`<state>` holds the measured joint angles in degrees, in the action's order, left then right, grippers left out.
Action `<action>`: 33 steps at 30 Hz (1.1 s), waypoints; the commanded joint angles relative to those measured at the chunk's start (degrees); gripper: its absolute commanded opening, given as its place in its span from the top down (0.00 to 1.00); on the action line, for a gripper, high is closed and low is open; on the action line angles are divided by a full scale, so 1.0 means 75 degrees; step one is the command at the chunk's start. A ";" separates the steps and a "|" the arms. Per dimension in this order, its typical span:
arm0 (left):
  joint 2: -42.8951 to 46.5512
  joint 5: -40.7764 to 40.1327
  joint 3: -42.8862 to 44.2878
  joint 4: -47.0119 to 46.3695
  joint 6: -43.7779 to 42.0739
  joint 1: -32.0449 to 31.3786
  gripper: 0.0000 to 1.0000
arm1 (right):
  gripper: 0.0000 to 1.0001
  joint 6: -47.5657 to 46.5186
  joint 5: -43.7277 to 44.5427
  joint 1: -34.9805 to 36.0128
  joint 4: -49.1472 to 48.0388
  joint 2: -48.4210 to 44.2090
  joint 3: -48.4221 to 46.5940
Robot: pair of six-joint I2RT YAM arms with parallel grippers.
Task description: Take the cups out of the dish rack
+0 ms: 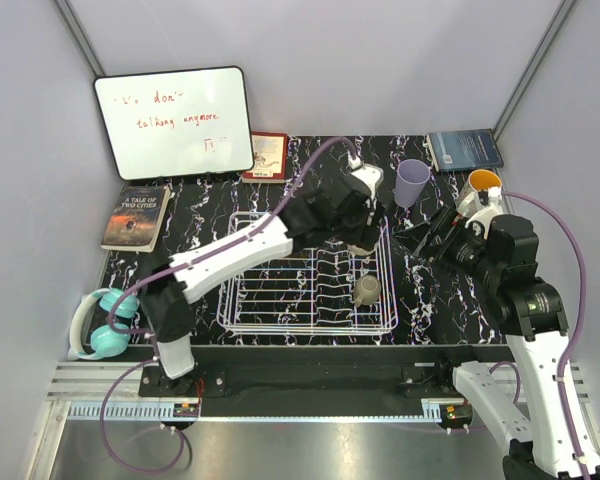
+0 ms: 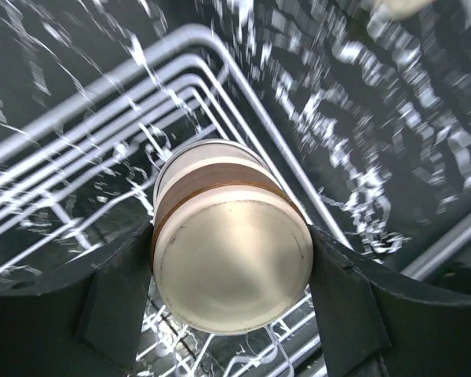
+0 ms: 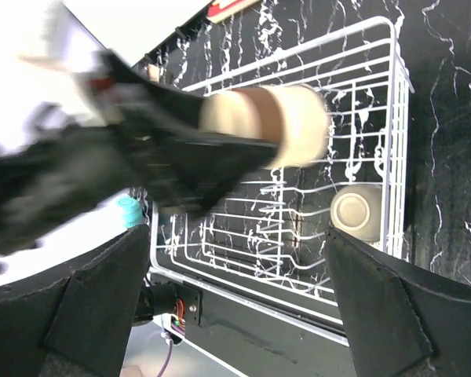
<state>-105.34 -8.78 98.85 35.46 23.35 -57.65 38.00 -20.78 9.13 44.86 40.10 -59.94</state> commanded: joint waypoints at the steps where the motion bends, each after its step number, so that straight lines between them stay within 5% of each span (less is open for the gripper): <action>1: 0.1304 -0.0517 -0.0019 -0.0146 0.0073 0.0069 0.79 | 0.00 0.0007 -0.0230 0.0061 -0.0368 0.0033 -0.0387; 7: 0.2757 0.1096 -0.1855 -0.1443 0.1290 0.0806 0.80 | 0.00 0.0848 -0.0359 0.0061 -0.1023 0.0138 0.0105; 11: 0.4116 0.3873 -0.4523 -0.4694 0.3012 0.1940 0.83 | 0.00 0.1752 -0.0593 0.0049 -0.2483 -0.0293 0.0772; 16: 0.4272 0.6461 -0.6147 -0.9052 0.5375 0.2705 0.85 | 0.00 0.2492 -0.1536 0.0061 -0.3929 -0.0215 0.1243; 22: 0.3464 0.7567 -0.6769 -1.2585 0.7452 0.2753 0.97 | 0.00 0.2890 -0.1975 0.0049 -0.4584 0.0373 0.1254; 28: 0.3194 0.7674 -0.6875 -1.2933 0.7622 0.2753 1.00 | 0.02 0.3066 -0.2468 0.0096 -0.5124 0.0525 0.1383; 33: 0.3206 0.7580 -0.6641 -1.1925 0.6930 0.2753 1.00 | 0.19 0.3242 -0.2749 0.0131 -0.5407 0.0572 0.1266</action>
<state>-81.43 46.68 47.20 -52.93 77.84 -37.12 60.31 -37.41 9.41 9.89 44.34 -49.78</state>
